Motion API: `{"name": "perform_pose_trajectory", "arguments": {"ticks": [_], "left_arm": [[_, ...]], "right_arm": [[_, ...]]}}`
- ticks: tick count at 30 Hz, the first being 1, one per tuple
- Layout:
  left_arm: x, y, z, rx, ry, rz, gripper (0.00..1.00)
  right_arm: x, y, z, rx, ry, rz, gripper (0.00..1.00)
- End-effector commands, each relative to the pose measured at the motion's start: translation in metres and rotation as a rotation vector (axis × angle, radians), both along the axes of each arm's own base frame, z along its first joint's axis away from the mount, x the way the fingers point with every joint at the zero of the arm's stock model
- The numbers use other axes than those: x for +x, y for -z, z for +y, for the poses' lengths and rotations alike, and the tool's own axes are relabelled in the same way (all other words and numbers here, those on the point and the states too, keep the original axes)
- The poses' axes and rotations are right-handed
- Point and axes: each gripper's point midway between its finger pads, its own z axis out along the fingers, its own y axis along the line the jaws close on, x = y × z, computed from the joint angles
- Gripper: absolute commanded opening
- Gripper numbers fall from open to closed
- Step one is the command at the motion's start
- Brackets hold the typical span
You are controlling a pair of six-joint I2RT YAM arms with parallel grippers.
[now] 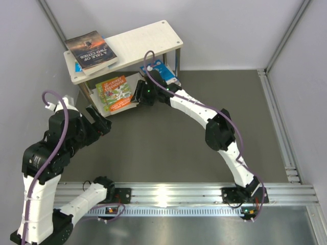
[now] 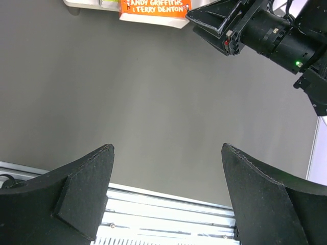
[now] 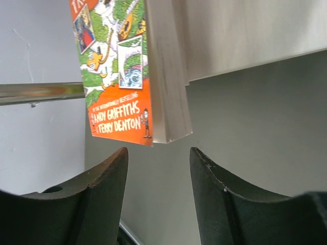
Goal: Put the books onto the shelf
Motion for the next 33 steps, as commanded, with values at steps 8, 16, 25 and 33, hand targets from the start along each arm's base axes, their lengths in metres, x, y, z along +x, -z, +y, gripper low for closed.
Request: {"name": "perform_pose_trajectory", "arguments": {"ticks": [8,16,25,33], "left_arm": [[-0.003,0.008,0.004,0.066,0.025,0.046,0.91],[-0.004,0.008,0.006,0.089,0.034,0.053,0.92],[0.001,0.013,0.003,0.110,0.056,0.076,0.92],[0.006,0.013,0.002,0.124,0.064,0.078,0.92]], "right_arm": [[0.000,-0.010,0.023,0.032,-0.009,-0.046,0.50],[0.006,0.003,0.045,0.101,0.000,-0.002,0.35],[0.014,-0.006,0.062,0.182,0.030,-0.022,0.33],[0.023,-0.030,0.072,0.278,0.038,-0.084,0.42]]}}
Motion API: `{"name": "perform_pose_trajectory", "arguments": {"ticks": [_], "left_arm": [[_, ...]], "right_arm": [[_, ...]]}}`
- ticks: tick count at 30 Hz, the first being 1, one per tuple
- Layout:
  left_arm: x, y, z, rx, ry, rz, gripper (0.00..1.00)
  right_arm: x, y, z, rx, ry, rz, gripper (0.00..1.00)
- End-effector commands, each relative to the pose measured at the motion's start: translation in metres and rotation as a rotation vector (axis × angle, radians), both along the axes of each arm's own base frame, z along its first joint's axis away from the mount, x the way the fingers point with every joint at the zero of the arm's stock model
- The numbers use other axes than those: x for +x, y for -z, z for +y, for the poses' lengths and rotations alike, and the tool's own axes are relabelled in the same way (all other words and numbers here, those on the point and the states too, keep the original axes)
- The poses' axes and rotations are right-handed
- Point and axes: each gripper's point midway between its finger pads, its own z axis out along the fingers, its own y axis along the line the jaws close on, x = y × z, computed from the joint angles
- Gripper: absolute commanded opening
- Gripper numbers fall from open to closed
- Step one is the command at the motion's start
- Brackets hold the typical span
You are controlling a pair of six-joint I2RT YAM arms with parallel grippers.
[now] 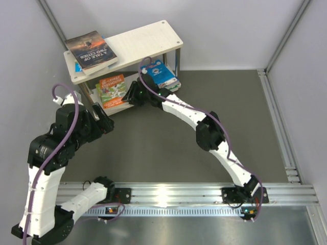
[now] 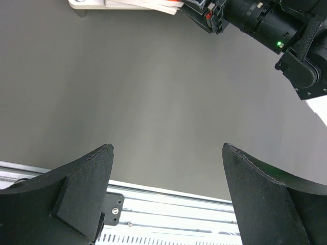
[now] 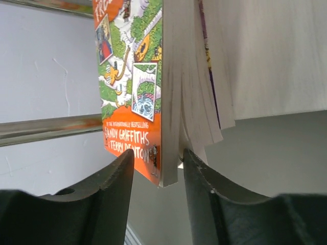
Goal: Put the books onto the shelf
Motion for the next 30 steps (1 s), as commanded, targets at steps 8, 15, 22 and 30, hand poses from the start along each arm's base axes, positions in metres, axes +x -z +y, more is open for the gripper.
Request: {"name": "perform_pose_trajectory", "arguments": {"ticks": [8,15,22,30], "left_arm": [[-0.002,0.000,0.004,0.023,-0.005,0.013,0.92],[0.003,0.001,0.005,0.014,-0.033,0.001,0.92],[0.024,0.021,0.008,0.043,-0.073,-0.041,0.91],[0.071,0.066,0.009,0.199,-0.030,-0.137,0.85]], "right_arm": [[-0.004,-0.069,-0.008,0.068,-0.025,-0.234,0.63],[-0.034,-0.114,-0.080,-0.023,0.038,-0.294,0.71],[-0.088,-0.111,-0.146,-0.179,-0.024,-0.318,0.85],[-0.153,-0.161,-0.226,-0.242,-0.061,-0.500,0.89]]}}
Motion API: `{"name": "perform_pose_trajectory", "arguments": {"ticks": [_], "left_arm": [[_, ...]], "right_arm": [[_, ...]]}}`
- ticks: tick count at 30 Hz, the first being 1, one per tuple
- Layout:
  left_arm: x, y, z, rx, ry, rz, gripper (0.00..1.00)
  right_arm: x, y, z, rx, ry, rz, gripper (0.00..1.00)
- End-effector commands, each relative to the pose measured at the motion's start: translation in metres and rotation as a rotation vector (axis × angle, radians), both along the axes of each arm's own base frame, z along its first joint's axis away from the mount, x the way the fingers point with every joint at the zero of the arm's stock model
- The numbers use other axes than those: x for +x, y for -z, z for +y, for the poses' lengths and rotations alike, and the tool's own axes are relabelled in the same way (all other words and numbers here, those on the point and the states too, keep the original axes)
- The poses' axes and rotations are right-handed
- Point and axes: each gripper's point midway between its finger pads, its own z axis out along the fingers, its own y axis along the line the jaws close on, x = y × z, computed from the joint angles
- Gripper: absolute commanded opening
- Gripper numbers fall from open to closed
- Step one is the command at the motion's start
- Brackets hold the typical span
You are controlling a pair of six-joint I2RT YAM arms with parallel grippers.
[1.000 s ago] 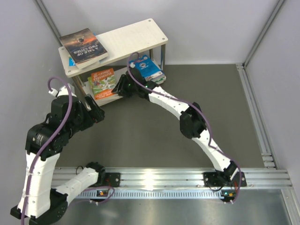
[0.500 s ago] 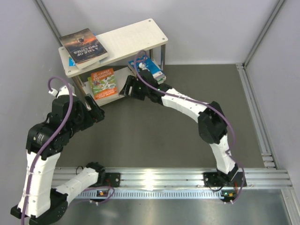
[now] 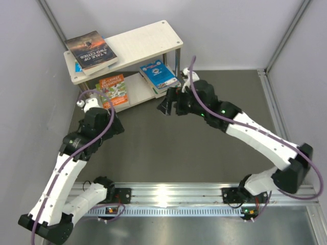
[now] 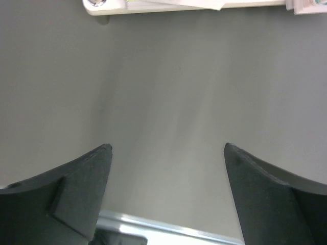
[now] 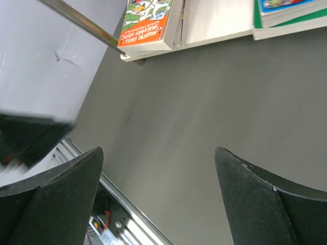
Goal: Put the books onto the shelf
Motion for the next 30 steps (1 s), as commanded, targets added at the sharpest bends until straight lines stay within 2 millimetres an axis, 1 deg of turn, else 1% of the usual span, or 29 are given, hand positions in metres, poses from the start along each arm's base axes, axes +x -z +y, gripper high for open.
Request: {"name": "perform_pose_trajectory", "arguments": {"ticks": [1,2,3,4,6,7,8,9,10,11,12,13,14,15,16,17,18,20,21,22,23,24,25,26,27,28,30], "left_arm": [[0.043,-0.005,0.001,0.097,0.032,-0.174,0.99],[0.047,0.002,0.005,0.165,0.057,-0.171,0.99],[0.054,0.010,0.004,0.196,0.074,-0.168,0.99],[0.062,0.022,0.007,0.256,0.087,-0.177,0.99],[0.072,0.035,0.006,0.305,0.113,-0.187,0.99],[0.073,0.061,0.006,0.342,0.142,-0.146,0.99],[0.085,0.058,0.004,0.352,0.139,-0.204,0.99],[0.084,0.085,0.011,0.388,0.120,-0.165,0.99],[0.087,0.091,0.015,0.396,0.094,-0.181,0.99],[0.096,0.088,0.015,0.392,0.070,-0.240,0.99],[0.100,0.094,0.017,0.392,0.049,-0.256,0.99],[0.098,0.111,0.022,0.383,0.028,-0.252,0.99],[0.101,0.115,0.022,0.364,0.021,-0.271,0.99],[0.107,0.120,0.020,0.340,0.013,-0.313,0.99],[0.109,0.123,0.023,0.337,0.000,-0.320,0.99],[0.112,0.125,0.024,0.355,0.009,-0.330,0.99],[0.116,0.131,0.024,0.367,0.013,-0.339,0.99],[0.121,0.136,0.027,0.389,0.021,-0.347,0.99],[0.125,0.142,0.029,0.388,0.019,-0.350,0.99],[0.126,0.146,0.035,0.391,0.003,-0.344,0.99],[0.127,0.149,0.041,0.393,-0.018,-0.344,0.99],[0.126,0.157,0.046,0.391,-0.029,-0.334,0.99],[0.130,0.154,0.056,0.381,-0.066,-0.359,0.99],[0.132,0.155,0.060,0.377,-0.077,-0.367,0.99],[0.133,0.165,0.064,0.375,-0.075,-0.347,0.99],[0.138,0.161,0.074,0.372,-0.096,-0.363,0.98],[0.147,0.159,0.074,0.361,-0.084,-0.391,0.99]], "right_arm": [[-0.030,-0.011,-0.037,-0.076,-0.017,-0.101,0.90],[-0.039,-0.026,-0.052,-0.049,-0.006,-0.140,0.91],[-0.044,-0.027,-0.060,-0.044,0.005,-0.149,0.93],[-0.052,-0.027,-0.078,-0.035,0.034,-0.166,0.99],[-0.060,-0.026,-0.095,-0.023,0.068,-0.180,1.00],[-0.064,-0.010,-0.102,-0.037,0.077,-0.172,1.00],[-0.073,-0.021,-0.115,0.002,0.095,-0.205,1.00],[-0.077,-0.020,-0.121,0.008,0.098,-0.216,1.00],[-0.080,-0.009,-0.126,0.004,0.101,-0.216,1.00],[-0.088,-0.018,-0.136,0.038,0.100,-0.252,1.00],[-0.092,-0.019,-0.140,0.049,0.097,-0.267,1.00],[-0.094,-0.014,-0.143,0.042,0.092,-0.288,1.00],[-0.100,-0.023,-0.151,0.069,0.093,-0.327,1.00],[-0.102,-0.021,-0.155,0.068,0.092,-0.340,1.00],[-0.103,-0.023,-0.159,0.070,0.100,-0.359,1.00],[-0.103,-0.027,-0.167,0.082,0.132,-0.371,1.00],[-0.104,-0.026,-0.169,0.086,0.141,-0.369,1.00],[-0.106,-0.025,-0.171,0.096,0.144,-0.363,1.00],[-0.107,-0.024,-0.170,0.097,0.135,-0.356,1.00],[-0.109,-0.026,-0.168,0.104,0.125,-0.350,1.00],[-0.110,-0.021,-0.165,0.093,0.111,-0.329,1.00],[-0.110,-0.025,-0.164,0.101,0.107,-0.324,1.00],[-0.110,-0.026,-0.162,0.105,0.108,-0.308,1.00],[-0.107,-0.023,-0.160,0.092,0.114,-0.291,1.00],[-0.106,-0.025,-0.160,0.088,0.124,-0.281,1.00],[-0.104,-0.023,-0.160,0.086,0.139,-0.256,1.00],[-0.091,-0.013,-0.164,0.042,0.215,-0.217,1.00]]}}
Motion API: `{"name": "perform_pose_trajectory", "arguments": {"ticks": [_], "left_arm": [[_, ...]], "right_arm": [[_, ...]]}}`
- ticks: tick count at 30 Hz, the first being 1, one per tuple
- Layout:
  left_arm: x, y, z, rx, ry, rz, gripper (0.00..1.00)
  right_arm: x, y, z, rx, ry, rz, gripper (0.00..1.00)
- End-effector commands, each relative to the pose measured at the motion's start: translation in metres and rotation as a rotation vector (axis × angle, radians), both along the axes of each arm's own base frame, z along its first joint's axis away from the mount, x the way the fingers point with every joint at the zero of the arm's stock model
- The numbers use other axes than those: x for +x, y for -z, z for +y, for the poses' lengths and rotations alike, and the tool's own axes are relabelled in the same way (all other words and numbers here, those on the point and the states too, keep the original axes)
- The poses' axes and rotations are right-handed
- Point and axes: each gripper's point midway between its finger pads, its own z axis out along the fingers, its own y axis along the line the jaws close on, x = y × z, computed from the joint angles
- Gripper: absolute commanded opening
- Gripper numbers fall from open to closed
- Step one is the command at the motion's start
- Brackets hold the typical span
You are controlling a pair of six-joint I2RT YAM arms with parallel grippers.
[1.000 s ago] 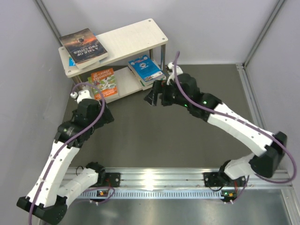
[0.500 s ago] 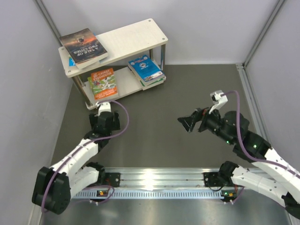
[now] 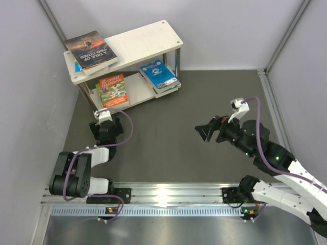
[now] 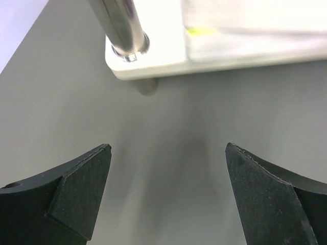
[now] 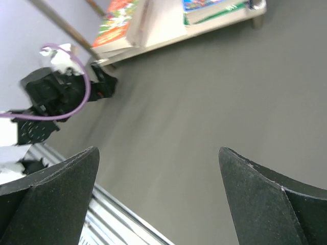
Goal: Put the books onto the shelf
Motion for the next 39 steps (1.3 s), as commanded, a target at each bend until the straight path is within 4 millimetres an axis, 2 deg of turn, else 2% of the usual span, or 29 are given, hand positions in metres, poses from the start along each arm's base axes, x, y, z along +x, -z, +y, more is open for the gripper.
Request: {"name": "perform_pose_trajectory", "arguments": {"ticks": [1,2,5,7,9,10,11,13,14,15,17,18,19,20,21,22,23,25,26,27,28,29,31,32,34,35,36,37,39], "left_arm": [[0.030,-0.037,0.007,-0.032,0.019,-0.208,0.99],[0.036,-0.042,0.003,-0.056,0.055,-0.240,0.99],[0.050,-0.040,0.004,-0.100,0.075,-0.276,0.98],[0.052,-0.034,0.005,-0.090,0.115,-0.278,0.99],[0.053,-0.024,-0.016,-0.109,0.237,-0.236,0.96],[0.052,-0.027,-0.017,-0.082,0.254,-0.273,0.95],[0.051,-0.025,-0.014,-0.080,0.246,-0.297,0.96],[0.050,-0.020,-0.015,-0.095,0.243,-0.257,0.98],[0.051,-0.022,-0.015,-0.100,0.241,-0.255,0.98],[0.052,-0.024,-0.015,-0.094,0.243,-0.266,0.98],[0.051,-0.022,-0.015,-0.085,0.241,-0.261,0.99],[0.051,-0.023,-0.016,-0.086,0.241,-0.262,0.99],[0.051,-0.022,-0.017,-0.084,0.247,-0.255,0.99],[0.053,-0.023,-0.018,-0.082,0.259,-0.256,0.99],[0.054,-0.022,-0.021,-0.081,0.279,-0.251,0.99],[0.054,-0.017,-0.025,-0.074,0.307,-0.222,0.99],[0.057,-0.018,-0.029,-0.076,0.334,-0.220,0.99],[0.056,-0.019,-0.031,-0.078,0.339,-0.223,0.99],[0.056,-0.019,-0.030,-0.075,0.336,-0.226,0.99],[0.057,-0.020,-0.030,-0.074,0.338,-0.227,0.99],[0.056,-0.018,-0.030,-0.076,0.338,-0.223,0.99],[0.056,-0.019,-0.030,-0.076,0.338,-0.225,0.99],[0.056,-0.019,-0.030,-0.076,0.338,-0.226,0.99],[0.056,-0.019,-0.030,-0.077,0.337,-0.227,0.99],[0.056,-0.019,-0.030,-0.076,0.338,-0.226,0.99],[0.056,-0.019,-0.030,-0.076,0.338,-0.226,0.99],[0.056,-0.019,-0.030,-0.076,0.338,-0.226,0.99],[0.056,-0.019,-0.030,-0.076,0.338,-0.225,0.99],[0.056,-0.019,-0.031,-0.076,0.339,-0.225,0.99]], "right_arm": [[0.011,-0.006,-0.008,0.013,0.115,0.060,1.00],[0.019,0.001,-0.012,-0.017,0.166,0.070,1.00],[0.028,0.017,-0.017,-0.096,0.205,0.056,1.00],[0.034,0.023,-0.021,-0.129,0.231,0.036,1.00],[0.039,0.030,-0.027,-0.159,0.267,0.017,1.00],[0.042,0.028,-0.028,-0.156,0.276,-0.009,1.00],[0.045,0.039,-0.035,-0.176,0.315,-0.007,1.00],[0.048,0.046,-0.043,-0.188,0.357,-0.025,1.00],[0.051,0.046,-0.050,-0.185,0.398,-0.048,1.00],[0.052,0.063,-0.054,-0.210,0.417,-0.043,1.00],[0.054,0.068,-0.067,-0.199,0.478,-0.079,1.00],[0.056,0.082,-0.071,-0.209,0.496,-0.094,1.00],[0.056,0.084,-0.077,-0.193,0.516,-0.115,1.00],[0.057,0.090,-0.086,-0.208,0.555,-0.130,1.00],[0.057,0.105,-0.093,-0.238,0.576,-0.135,1.00],[0.057,0.106,-0.101,-0.228,0.614,-0.146,1.00],[0.057,0.122,-0.116,-0.270,0.680,-0.144,0.99],[0.060,0.116,-0.128,-0.282,0.730,-0.216,1.00],[0.062,0.128,-0.134,-0.325,0.734,-0.243,1.00],[0.064,0.130,-0.139,-0.425,0.705,-0.297,1.00],[0.068,0.118,-0.134,-0.365,0.692,-0.361,1.00],[0.072,0.134,-0.152,-0.406,0.740,-0.350,1.00],[0.084,0.139,-0.154,-0.397,0.721,-0.378,1.00],[0.089,0.154,-0.177,-0.425,0.772,-0.353,1.00],[0.103,0.162,-0.179,-0.421,0.735,-0.364,1.00],[0.111,0.158,-0.191,-0.424,0.767,-0.361,1.00],[0.120,0.176,-0.192,-0.481,0.737,-0.313,1.00],[0.132,0.160,-0.180,-0.430,0.680,-0.387,1.00],[0.156,0.145,-0.182,-0.436,0.657,-0.438,1.00]]}}
